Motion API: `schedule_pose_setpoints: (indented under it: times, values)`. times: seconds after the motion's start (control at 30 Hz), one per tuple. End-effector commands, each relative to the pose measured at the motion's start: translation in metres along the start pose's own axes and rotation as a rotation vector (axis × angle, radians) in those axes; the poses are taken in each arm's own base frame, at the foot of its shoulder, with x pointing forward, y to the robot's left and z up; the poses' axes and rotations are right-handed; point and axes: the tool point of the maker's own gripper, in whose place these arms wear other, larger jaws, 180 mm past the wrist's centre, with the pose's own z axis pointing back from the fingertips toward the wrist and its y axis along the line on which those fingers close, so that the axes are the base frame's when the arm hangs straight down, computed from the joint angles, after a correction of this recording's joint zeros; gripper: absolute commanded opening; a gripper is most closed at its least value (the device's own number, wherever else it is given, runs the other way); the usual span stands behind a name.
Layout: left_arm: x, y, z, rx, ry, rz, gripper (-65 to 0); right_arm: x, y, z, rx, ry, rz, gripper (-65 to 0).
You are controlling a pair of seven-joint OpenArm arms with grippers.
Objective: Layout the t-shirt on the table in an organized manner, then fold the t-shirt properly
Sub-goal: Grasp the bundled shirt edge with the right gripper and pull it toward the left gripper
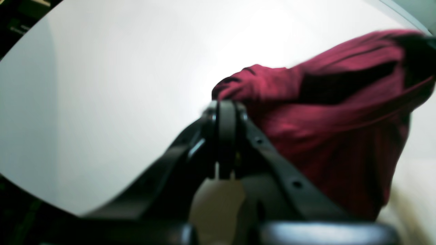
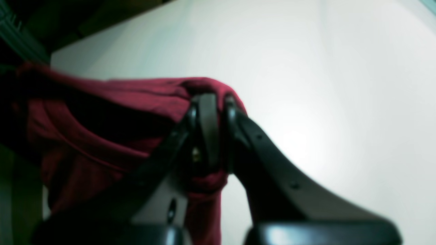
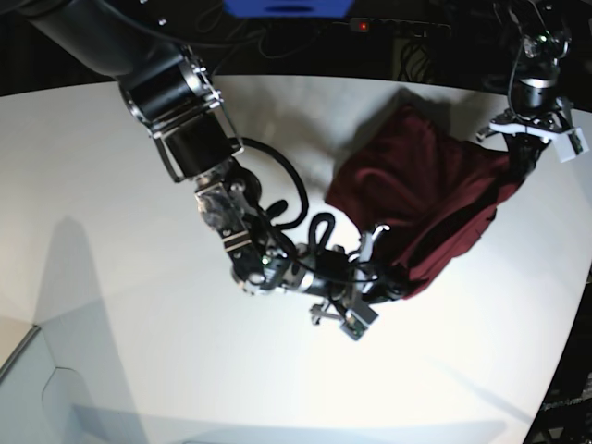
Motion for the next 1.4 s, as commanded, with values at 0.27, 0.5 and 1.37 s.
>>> schedule_pose_setpoints:
  times: [0.27, 0.5, 1.37]
  values:
    - [0.012, 0.002, -0.019, -0.006, -0.051, 0.031, -64.8, 0.033, -0.005, 0.0, -0.006, -0.096, -0.004, -65.0]
    - [0.029, 0.01, -0.012, 0.025, -0.101, 0.026, -64.8, 0.034, -0.004, -0.004, -0.002, -0.104, -0.022, -65.0]
    - [0.1, 0.028, 0.007, 0.079, -0.309, 0.031, -64.9, 0.088, -0.002, -0.003, 0.052, -0.225, -0.037, -65.0]
